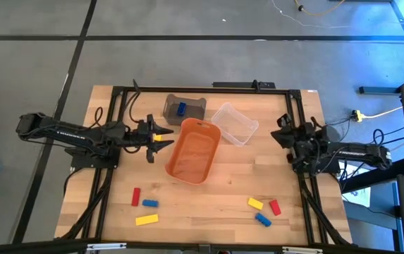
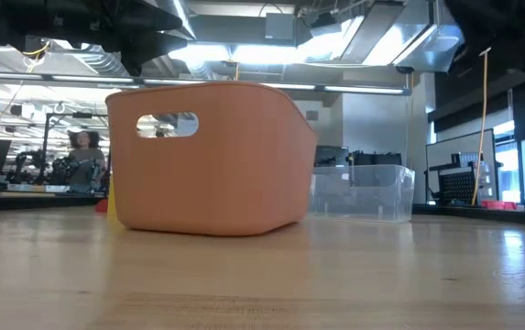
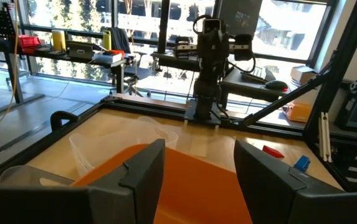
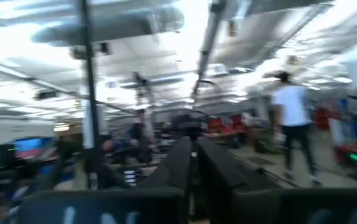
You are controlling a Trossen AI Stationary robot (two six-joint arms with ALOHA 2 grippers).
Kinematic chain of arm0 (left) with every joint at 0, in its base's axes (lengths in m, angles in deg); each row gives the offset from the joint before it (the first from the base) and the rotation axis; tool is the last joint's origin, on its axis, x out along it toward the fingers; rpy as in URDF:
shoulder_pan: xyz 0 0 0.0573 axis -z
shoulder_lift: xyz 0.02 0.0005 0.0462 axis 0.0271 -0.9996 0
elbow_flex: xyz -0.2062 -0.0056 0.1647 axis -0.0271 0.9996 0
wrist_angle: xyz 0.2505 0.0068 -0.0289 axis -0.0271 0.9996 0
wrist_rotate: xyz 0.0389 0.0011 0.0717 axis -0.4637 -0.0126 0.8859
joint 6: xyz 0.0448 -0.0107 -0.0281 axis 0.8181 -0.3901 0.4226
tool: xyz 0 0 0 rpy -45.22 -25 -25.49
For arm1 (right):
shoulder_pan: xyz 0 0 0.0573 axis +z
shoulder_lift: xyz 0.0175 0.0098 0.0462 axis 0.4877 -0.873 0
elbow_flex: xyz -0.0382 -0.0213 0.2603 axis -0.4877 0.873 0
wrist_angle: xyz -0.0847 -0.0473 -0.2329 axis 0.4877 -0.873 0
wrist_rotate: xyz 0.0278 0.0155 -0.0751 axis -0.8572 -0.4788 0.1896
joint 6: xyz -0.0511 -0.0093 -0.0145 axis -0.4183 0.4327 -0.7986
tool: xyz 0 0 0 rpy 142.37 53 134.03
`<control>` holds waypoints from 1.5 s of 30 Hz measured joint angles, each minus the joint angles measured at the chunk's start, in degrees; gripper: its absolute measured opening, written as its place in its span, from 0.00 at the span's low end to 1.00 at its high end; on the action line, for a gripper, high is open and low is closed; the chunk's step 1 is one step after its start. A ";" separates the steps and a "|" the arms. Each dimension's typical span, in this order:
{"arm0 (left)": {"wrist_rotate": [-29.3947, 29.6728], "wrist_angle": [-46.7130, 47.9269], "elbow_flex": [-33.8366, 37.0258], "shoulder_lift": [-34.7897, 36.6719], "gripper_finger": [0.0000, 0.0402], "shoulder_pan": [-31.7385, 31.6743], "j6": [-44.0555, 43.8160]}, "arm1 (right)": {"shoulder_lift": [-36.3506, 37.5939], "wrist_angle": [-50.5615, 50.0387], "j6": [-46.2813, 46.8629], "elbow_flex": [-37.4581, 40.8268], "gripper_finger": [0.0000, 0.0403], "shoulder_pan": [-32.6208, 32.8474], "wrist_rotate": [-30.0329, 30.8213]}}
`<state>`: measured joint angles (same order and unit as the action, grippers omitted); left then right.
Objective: Sort & place blocks by color
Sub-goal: Put the right blue game piece into the black bin
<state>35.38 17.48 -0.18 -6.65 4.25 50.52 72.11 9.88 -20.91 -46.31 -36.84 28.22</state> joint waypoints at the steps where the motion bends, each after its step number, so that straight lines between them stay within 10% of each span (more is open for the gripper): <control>1: 0.00 0.00 0.00 0.00 0.46 0.00 0.01 | -0.40 -0.40 0.01 0.00 0.11 -0.03 1.23; 15: 0.04 0.02 -0.02 0.00 0.46 0.00 0.02 | -5.49 -6.04 4.75 -1.63 0.71 0.05 2.44; 30: 0.56 0.02 -0.02 0.00 0.46 0.00 0.07 | -29.71 -52.11 15.08 -34.66 0.70 19.44 2.22; 45: 0.50 0.48 -0.04 0.00 0.46 0.00 0.05 | -68.84 -93.15 57.67 -63.14 0.69 49.22 12.72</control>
<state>35.89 17.96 -0.22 -6.65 4.25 50.58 3.27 -83.27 36.75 -109.45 12.38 40.94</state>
